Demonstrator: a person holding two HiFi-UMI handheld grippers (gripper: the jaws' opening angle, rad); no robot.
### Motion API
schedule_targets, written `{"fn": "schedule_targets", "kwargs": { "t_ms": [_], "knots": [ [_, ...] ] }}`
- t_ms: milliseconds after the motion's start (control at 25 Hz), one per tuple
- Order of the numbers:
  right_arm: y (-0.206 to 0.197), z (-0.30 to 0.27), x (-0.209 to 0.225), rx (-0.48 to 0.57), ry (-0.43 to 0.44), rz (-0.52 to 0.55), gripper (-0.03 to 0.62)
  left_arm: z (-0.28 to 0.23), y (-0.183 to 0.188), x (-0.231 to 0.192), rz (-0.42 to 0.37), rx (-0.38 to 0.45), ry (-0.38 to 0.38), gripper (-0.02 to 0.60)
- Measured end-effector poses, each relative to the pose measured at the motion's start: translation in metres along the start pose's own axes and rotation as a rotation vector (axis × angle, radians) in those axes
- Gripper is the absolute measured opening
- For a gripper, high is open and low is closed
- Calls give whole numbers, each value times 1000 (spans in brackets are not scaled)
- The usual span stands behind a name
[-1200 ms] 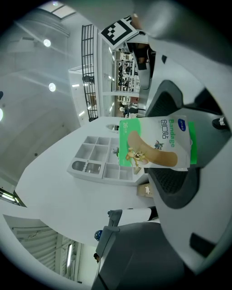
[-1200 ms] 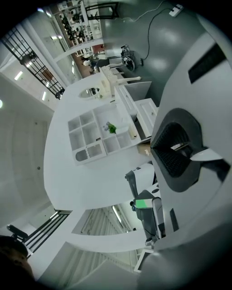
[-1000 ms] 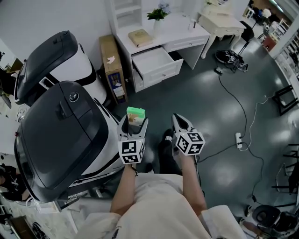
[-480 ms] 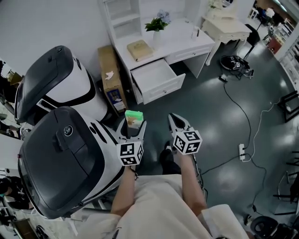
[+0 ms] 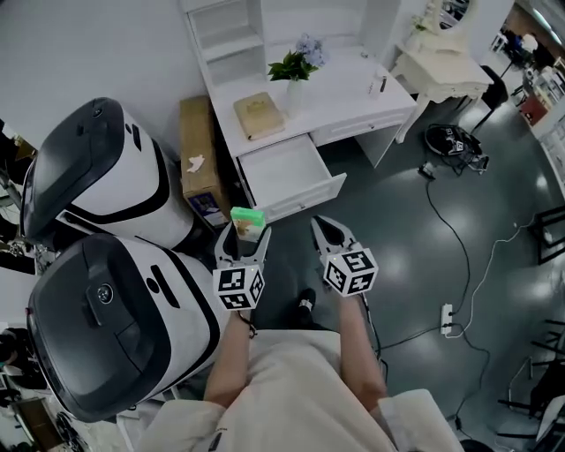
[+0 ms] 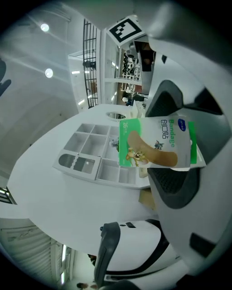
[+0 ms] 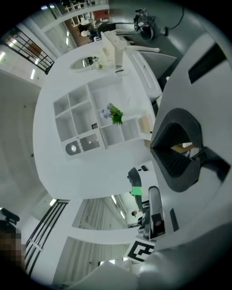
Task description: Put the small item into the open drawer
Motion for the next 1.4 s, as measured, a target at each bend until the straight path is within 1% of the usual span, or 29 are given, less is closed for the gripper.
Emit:
{"fn": "schedule_targets", "kwargs": {
  "t_ms": [80, 160, 280, 360, 480, 640, 760, 840, 920, 1000, 1200, 1400],
  "knots": [
    [11, -10, 18, 25, 35, 14, 25, -22, 2, 1, 15, -2, 12, 357],
    [17, -18, 35, 27, 48, 7, 25, -38, 6, 1, 6, -2, 23, 358],
    [16, -28, 58, -7, 57, -26, 25, -55, 8, 1, -8, -7, 31, 359],
    [14, -36, 68, -37, 51, -28, 25, -60, 10, -1, -5, -4, 44, 357],
    [13, -50, 79, -74, 38, -25, 25, -61, 9, -11, 3, -8, 76, 359],
    [5, -71, 84, -94, 36, -63, 25, -62, -8, -34, 25, -59, 114, 359],
    [4, -92, 89, -113, 34, -58, 25, -77, -14, -53, 44, -70, 132, 359],
    [8, -105, 94, -119, 41, -50, 25, -94, -13, -62, 43, -68, 128, 359],
    [15, -119, 100, -130, 41, -19, 25, -116, -9, -69, 42, -65, 116, 357],
    [22, -135, 109, -145, 20, 12, 25, -140, -4, -77, 46, -63, 103, 359],
    [34, -177, 133, -172, -21, 7, 25, -197, 6, -103, 43, -60, 69, 359],
    [56, -219, 151, -171, -73, 29, 25, -251, 15, -127, 46, -63, 37, 358]
  ]
}}
Point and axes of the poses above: the fingertips, and each gripper's own axes: z backward along the fingers, x to its right, y out of its top, the point moved 7 cm from there along z, backward along the fingers, and after that the axes turned 11 degrees about -z, right-handed, at the moved point
